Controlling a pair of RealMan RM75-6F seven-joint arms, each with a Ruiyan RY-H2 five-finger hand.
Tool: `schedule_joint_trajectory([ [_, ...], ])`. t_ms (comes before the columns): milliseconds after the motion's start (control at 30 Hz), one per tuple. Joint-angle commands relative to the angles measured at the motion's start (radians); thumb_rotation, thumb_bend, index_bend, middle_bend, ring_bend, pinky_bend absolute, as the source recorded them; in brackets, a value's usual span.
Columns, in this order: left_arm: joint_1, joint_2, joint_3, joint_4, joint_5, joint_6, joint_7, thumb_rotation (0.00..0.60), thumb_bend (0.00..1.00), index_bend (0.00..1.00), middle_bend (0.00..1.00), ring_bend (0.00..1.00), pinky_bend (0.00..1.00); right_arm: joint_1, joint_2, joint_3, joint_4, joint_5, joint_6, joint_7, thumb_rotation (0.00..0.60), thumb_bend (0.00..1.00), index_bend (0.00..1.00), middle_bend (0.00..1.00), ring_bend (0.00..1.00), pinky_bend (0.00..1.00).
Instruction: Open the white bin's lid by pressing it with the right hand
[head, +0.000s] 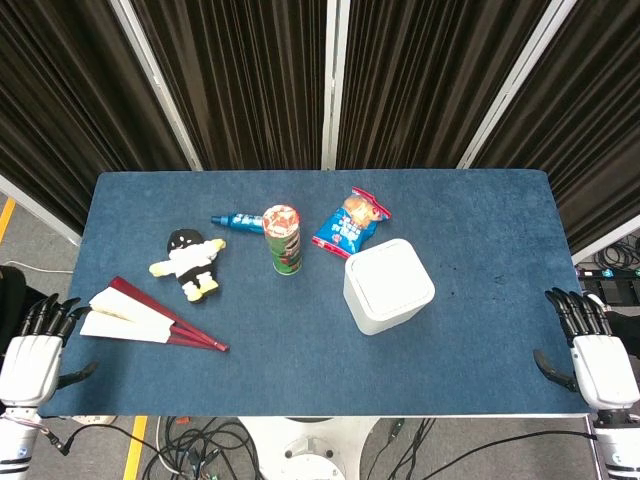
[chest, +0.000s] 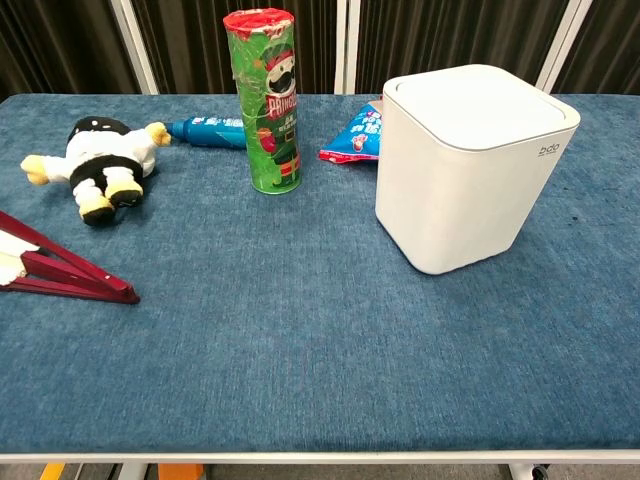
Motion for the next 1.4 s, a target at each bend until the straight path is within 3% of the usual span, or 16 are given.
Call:
schedule_joint_trajectory([
  [33,-0.001,-0.002,0.0,0.001,-0.002,-0.003,0.0,0.6,0.0,0.22,0.13,0.02,0.1,0.004,-0.001,0.0,-0.001,0.002,-0.007,-0.003,0.6,0.25,0.0,0.05,0.0,0.0],
  [467,-0.004,0.004,-0.002,-0.001,0.003,-0.005,-0.007,0.6,0.0,0.22,0.13,0.02,0.1,0.033,0.014,0.006,-0.008,-0.052,-0.009,-0.005,0.6,0.25,0.0,0.04,0.0,0.0],
  [733,-0.004,0.005,-0.003,0.0,0.003,-0.004,-0.022,0.6,0.0,0.22,0.13,0.02,0.1,0.19,0.095,0.046,-0.107,-0.145,-0.156,-0.009,0.6,0.23,0.0,0.09,0.0,0.0],
  [967,-0.005,-0.002,0.001,0.016,-0.002,-0.015,-0.041,0.6,0.0,0.22,0.13,0.02,0.1,0.351,0.059,0.09,-0.143,-0.107,-0.367,-0.071,0.6,0.22,0.21,0.21,0.0,0.0],
  [1400,-0.004,-0.02,0.003,0.057,-0.017,-0.031,-0.083,0.6,0.0,0.22,0.13,0.02,0.1,0.454,-0.057,0.077,-0.126,-0.011,-0.523,-0.228,0.6,0.22,0.32,0.27,0.0,0.0],
])
